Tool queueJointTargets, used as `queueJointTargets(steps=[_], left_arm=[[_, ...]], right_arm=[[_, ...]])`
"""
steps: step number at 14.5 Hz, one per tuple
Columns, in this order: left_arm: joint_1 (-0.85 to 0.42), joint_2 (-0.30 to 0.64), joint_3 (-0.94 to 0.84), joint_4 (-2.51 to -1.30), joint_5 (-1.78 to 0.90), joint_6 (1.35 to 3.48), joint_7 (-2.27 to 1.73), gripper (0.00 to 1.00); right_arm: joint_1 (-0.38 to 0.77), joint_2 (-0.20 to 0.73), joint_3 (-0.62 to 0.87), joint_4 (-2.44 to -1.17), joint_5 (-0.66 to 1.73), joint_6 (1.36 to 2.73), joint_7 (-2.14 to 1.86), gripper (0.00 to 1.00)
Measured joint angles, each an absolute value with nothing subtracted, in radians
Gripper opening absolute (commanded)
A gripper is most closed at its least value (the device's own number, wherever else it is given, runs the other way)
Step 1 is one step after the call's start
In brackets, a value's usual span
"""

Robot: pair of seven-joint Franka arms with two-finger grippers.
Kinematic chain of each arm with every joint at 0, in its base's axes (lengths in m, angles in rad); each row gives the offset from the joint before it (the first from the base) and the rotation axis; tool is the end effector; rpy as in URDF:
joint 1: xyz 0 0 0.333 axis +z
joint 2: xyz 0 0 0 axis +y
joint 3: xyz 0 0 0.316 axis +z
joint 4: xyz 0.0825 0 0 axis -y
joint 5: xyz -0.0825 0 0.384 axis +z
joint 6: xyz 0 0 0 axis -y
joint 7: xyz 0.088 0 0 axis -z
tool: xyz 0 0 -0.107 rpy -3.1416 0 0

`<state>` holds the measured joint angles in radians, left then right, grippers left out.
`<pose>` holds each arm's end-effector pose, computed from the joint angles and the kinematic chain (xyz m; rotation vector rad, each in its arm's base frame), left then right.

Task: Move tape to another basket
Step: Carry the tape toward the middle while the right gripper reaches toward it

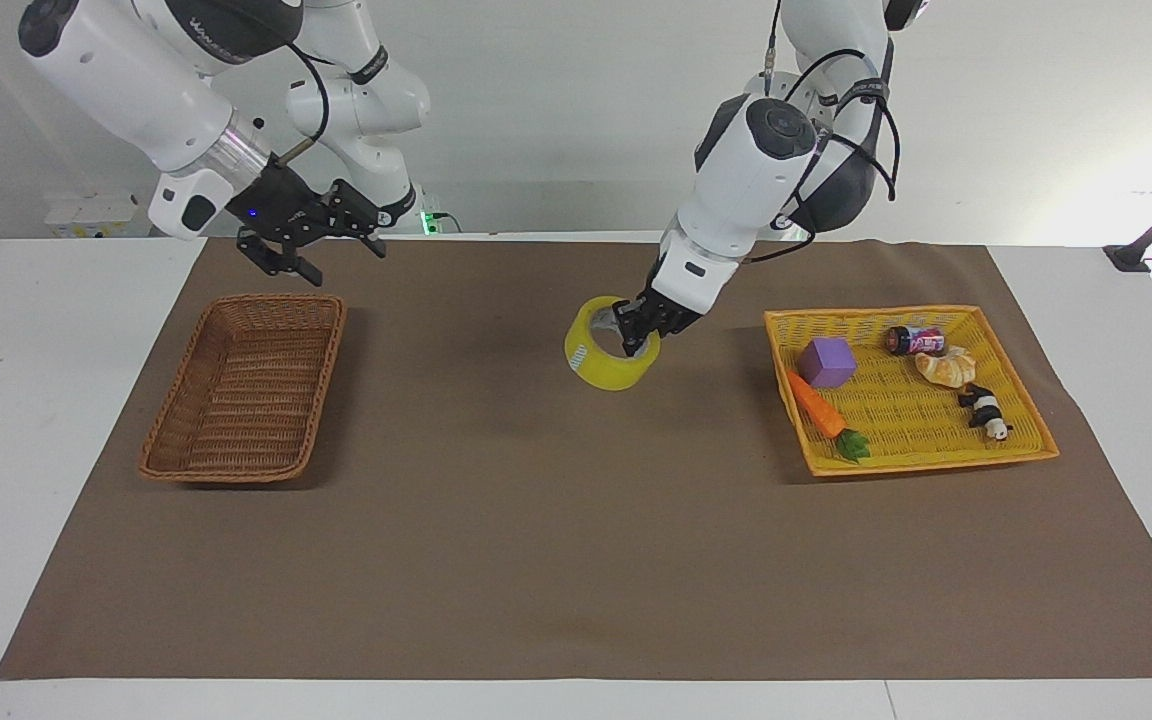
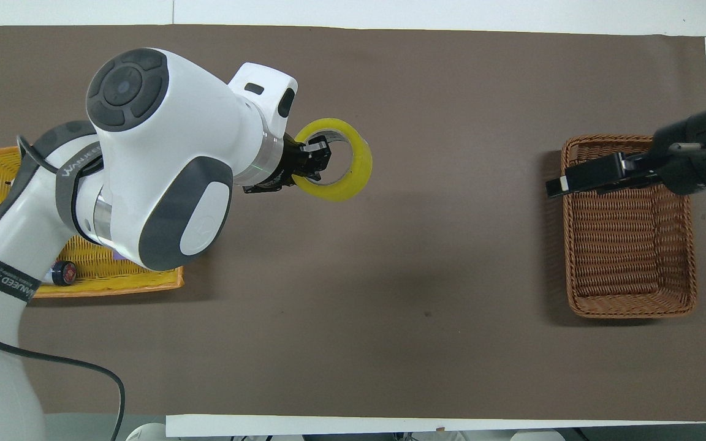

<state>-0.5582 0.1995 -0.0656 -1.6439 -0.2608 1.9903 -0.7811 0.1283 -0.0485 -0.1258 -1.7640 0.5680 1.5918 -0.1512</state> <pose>0.5110 -0.3835 0.5120 2.8269 0.3534 -0.0796 0.5354 0.0565 0.5783 -2.5563 -0.1352 0.1029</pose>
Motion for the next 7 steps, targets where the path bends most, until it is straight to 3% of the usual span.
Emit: queueJointTargets(steps=[4,7], left_arm=[[-0.559,0.2,-0.068,-1.644,-0.261,1.989,-0.781,0.03],[-0.559,0.2,-0.068,-1.645,-0.261,1.989,-0.781,0.03]], right_arm=[[0.144,-0.014,-0.126,-1.908,0.931,1.706,-0.232,1.0],[0.227,0.013,-0.125,-1.96,1.137,1.844,-0.235,1.0]])
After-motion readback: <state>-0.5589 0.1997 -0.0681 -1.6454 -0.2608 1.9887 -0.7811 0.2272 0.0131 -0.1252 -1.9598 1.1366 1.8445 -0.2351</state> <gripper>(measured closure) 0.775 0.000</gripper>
